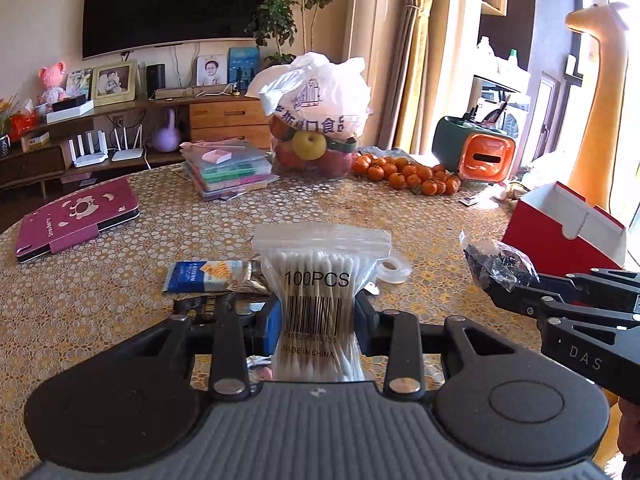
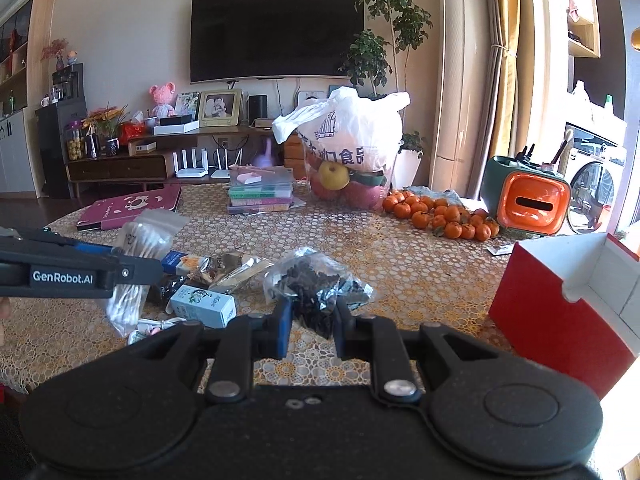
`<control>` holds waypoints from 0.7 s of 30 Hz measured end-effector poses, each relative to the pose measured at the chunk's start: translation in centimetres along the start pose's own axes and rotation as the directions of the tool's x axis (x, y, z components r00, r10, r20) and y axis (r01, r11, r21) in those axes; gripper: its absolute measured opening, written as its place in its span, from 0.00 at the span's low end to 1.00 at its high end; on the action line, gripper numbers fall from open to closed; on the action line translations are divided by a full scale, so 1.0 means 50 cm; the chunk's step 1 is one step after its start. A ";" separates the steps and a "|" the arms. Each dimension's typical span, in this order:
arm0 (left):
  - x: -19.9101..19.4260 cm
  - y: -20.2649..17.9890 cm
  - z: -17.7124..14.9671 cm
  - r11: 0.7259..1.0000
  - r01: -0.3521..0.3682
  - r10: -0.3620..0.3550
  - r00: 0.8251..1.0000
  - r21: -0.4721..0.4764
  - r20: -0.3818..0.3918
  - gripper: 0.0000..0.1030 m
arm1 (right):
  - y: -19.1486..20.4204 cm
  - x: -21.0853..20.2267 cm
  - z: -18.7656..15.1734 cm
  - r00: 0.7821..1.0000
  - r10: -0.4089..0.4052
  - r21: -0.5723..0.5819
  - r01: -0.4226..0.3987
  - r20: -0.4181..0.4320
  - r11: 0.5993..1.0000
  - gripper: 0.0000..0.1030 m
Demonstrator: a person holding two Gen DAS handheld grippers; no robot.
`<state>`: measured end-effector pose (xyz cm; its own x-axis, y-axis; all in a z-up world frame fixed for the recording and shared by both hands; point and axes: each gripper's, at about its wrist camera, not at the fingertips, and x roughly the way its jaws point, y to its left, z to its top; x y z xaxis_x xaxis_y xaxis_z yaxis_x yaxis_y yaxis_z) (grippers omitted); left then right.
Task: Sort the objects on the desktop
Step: 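Carry the swab bag and clip bag with both tools over the red box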
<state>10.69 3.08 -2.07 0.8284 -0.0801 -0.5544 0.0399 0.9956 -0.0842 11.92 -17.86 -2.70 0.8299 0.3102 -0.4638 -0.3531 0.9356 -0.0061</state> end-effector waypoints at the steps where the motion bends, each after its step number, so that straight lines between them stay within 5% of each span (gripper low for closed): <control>1: -0.004 -0.012 0.001 1.000 0.011 -0.011 1.000 0.004 0.000 0.34 | -0.008 -0.010 0.002 1.000 -0.006 0.008 0.006 0.006 1.000 0.19; 21: 0.018 -0.286 0.055 0.961 0.233 -0.234 0.972 0.151 -0.010 0.34 | -0.216 -0.127 -0.003 0.983 -0.180 0.102 0.174 0.045 0.979 0.19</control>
<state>12.38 -11.11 0.90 0.7903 -0.3115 -0.5276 0.3156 0.9451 -0.0853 10.39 -29.96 0.17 0.8986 0.1445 -0.4144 -0.1573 0.9875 0.0033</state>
